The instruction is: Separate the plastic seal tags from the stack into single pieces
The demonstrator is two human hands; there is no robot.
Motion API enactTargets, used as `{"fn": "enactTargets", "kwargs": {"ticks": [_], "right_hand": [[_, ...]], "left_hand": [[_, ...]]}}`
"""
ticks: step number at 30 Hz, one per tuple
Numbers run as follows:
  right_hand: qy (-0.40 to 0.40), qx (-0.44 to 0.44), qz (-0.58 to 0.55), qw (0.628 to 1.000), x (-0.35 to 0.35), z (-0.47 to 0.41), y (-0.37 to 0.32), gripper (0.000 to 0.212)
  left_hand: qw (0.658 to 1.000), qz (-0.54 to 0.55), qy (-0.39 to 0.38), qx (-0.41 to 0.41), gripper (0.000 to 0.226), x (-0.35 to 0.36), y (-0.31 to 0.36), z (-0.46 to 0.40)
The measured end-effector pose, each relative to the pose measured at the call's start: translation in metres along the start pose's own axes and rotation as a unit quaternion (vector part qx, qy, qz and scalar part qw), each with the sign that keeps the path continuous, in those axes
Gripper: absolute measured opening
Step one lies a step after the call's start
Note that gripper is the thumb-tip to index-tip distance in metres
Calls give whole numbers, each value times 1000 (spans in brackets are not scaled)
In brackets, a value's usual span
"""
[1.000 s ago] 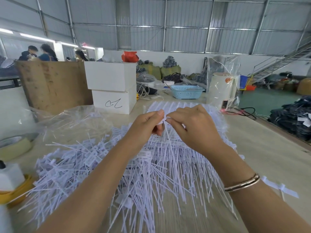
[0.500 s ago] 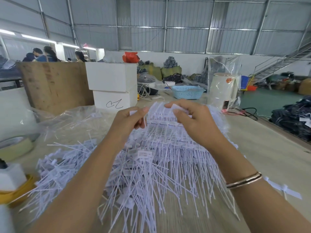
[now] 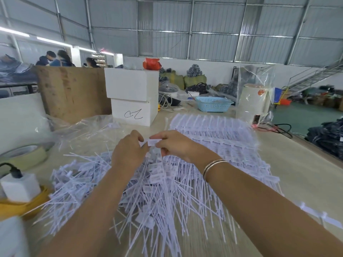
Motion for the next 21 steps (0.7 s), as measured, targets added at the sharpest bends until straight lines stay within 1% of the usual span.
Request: {"fn": "enactTargets", "kwargs": {"ticks": [1,2,5,7,11,13,15,16,17,19,21], "right_hand": [[0,9,-30,1000,3,-1,5,40],[2,16,-62,998,5,-2,9,44],[19,29,-107,994,-1,3,19,45],[39,19,-107,993,-12,11,25,37],[95,-3,-37,995,-36,37,40,21],[102,4,25,995,-40,55,53,17],[88,19,111,990,-35,72,67,14],[69,29,143,987,-29,80,73,22],[45,40,168,984,-20,87,77,37],[2,51,201,978,2,92,79,75],[-6,58,248,967,20,91,74,99]], "left_hand": [[999,-23,26,17,13,-1,2,1],[997,-44,51,31,13,-3,3,2],[991,-77,98,49,30,-9,0,6],[991,-65,103,57,37,-11,-1,7],[996,-2,71,62,31,-10,3,7],[996,17,62,56,26,-11,5,8],[995,18,64,71,20,-10,12,13],[995,14,62,83,17,-8,16,18],[994,9,58,90,16,-4,19,22],[994,7,51,95,15,6,22,31],[994,9,39,104,19,16,21,36]]}}
Point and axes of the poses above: each hand's wrist, its own z-axis away from the middle knuckle, its own x-axis out of the palm, y = z × x, the point moved 5 cm from there along -z, towards the middle knuckle, and after that the axes turned 1 degree about -z, right-handed, at the moved point
